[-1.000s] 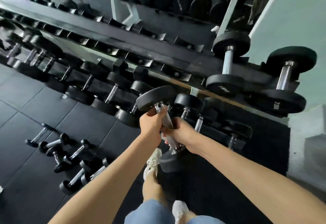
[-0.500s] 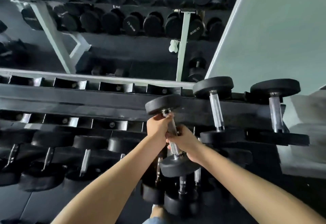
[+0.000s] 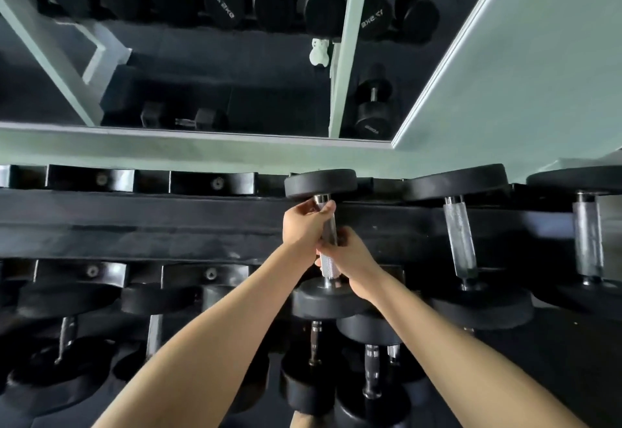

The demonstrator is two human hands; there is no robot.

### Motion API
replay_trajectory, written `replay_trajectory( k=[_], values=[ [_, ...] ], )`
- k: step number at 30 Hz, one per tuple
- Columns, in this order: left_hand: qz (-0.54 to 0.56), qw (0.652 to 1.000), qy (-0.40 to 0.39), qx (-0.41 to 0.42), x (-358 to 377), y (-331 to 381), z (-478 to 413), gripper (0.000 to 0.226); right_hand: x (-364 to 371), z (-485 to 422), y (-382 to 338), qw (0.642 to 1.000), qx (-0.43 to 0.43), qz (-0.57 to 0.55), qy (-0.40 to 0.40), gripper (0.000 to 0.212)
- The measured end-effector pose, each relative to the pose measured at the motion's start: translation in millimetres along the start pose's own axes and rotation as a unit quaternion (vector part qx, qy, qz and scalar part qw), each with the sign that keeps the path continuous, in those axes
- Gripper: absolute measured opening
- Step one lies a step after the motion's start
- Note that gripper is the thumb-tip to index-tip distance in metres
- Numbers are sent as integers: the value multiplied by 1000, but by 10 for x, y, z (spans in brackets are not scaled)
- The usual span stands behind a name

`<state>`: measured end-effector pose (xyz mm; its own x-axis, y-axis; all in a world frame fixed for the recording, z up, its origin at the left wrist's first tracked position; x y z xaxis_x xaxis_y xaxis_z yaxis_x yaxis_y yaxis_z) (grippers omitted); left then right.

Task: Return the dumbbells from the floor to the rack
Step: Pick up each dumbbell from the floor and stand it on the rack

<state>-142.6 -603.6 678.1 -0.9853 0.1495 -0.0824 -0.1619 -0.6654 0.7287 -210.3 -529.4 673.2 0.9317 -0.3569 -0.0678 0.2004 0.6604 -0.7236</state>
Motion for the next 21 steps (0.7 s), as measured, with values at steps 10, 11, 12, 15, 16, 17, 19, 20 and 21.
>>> replay_trajectory(
  k=[10, 11, 12, 15, 16, 17, 19, 20, 21],
  values=[
    [-45, 998, 2, 32, 39, -53, -21, 13, -80, -100, 94, 993, -22, 114, 34, 40],
    [-59, 998, 0, 39, 30, -46, 6, 12, -93, -74, 91, 990, -34, 130, 42, 39],
    [-71, 996, -1, 44, 13, -40, 47, 8, -105, -20, 77, 988, -45, 138, 51, 37],
    [-78, 995, 27, 49, -85, -52, 204, 42, -202, 231, 54, 981, -70, 163, 84, 44],
    [-73, 995, 45, 51, -146, -65, 278, 47, -247, 326, 63, 974, -79, 188, 99, 51],
    [-67, 994, 59, 57, -211, -91, 354, 47, -291, 421, 76, 966, -93, 214, 115, 55],
    [-54, 993, 75, 70, -355, -170, 555, 42, -365, 629, 114, 953, -126, 241, 137, 59],
    [-44, 993, 80, 74, -432, -219, 680, 41, -393, 746, 140, 949, -139, 243, 143, 59],
    [-35, 993, 84, 80, -518, -279, 823, 41, -413, 888, 165, 946, -154, 246, 143, 58]
  ],
)
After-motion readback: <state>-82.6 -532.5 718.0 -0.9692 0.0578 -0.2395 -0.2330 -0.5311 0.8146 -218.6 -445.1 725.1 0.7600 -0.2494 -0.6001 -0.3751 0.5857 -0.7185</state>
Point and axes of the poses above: each hand's wrist, its own z-axis away from the middle knuckle, its own x-axis out of the palm, y = z × x, the point moved 3 cm from there along -z, towards the middle knuckle, and after that the axes turned 3 degrees about y, right-handed, at the moved point
